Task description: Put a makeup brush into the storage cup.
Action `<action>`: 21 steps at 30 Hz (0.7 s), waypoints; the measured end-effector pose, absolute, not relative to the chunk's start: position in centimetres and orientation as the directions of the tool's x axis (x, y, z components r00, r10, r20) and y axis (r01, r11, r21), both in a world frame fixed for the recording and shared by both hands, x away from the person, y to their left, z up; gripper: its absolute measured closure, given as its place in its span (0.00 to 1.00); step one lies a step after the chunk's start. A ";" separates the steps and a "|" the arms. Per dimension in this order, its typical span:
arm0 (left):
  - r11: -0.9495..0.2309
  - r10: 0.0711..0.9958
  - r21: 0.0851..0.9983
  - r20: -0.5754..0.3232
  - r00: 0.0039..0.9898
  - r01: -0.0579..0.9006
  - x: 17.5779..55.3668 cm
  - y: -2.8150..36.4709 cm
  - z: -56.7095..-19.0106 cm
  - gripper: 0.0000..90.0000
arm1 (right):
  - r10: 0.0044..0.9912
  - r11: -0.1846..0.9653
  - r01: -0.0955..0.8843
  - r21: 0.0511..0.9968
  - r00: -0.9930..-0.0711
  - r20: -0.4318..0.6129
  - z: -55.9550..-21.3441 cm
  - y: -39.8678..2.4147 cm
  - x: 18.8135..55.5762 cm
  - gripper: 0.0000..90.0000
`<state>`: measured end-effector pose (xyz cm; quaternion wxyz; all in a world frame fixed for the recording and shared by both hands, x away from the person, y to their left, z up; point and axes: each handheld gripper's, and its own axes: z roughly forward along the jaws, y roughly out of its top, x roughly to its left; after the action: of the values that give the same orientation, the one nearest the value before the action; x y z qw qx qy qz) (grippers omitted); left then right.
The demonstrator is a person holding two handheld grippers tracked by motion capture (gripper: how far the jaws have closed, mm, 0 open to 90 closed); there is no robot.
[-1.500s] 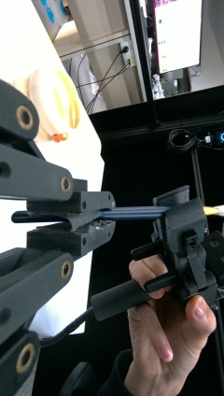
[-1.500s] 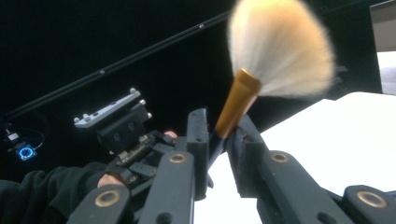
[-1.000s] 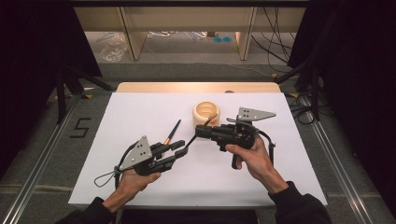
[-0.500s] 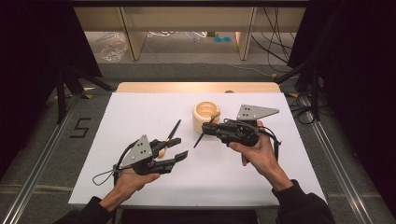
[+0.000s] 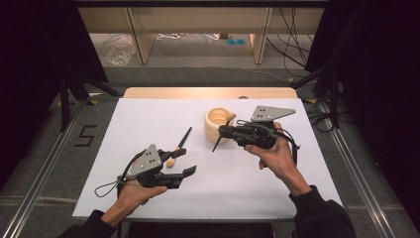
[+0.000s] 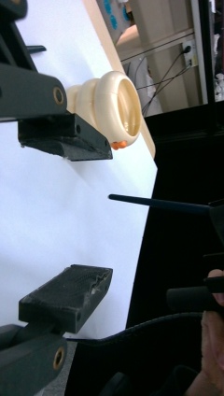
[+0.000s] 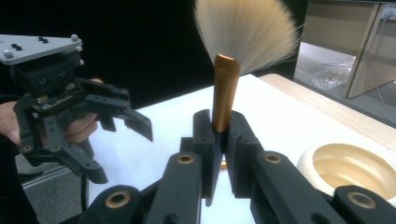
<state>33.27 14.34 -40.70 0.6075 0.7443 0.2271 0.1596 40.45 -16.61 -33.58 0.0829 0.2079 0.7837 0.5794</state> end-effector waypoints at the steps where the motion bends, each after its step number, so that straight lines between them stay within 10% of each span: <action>1: -0.160 0.534 0.976 -0.040 0.845 0.147 33.2 14.4 -40.7 0.40 | 0.426 0.250 0.224 0.942 -0.899 0.100 -33.5 -16.7 40.6 0.94; 21: -0.164 0.574 0.962 -0.088 0.814 0.220 32.4 16.1 -41.4 0.34 | 0.462 0.290 0.228 0.930 -0.884 0.073 -32.3 -16.9 42.7 0.94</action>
<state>32.44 16.10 -41.38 0.5893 0.7481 0.2656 0.1502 42.72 -16.93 -32.29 0.1054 0.2169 0.7960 0.5551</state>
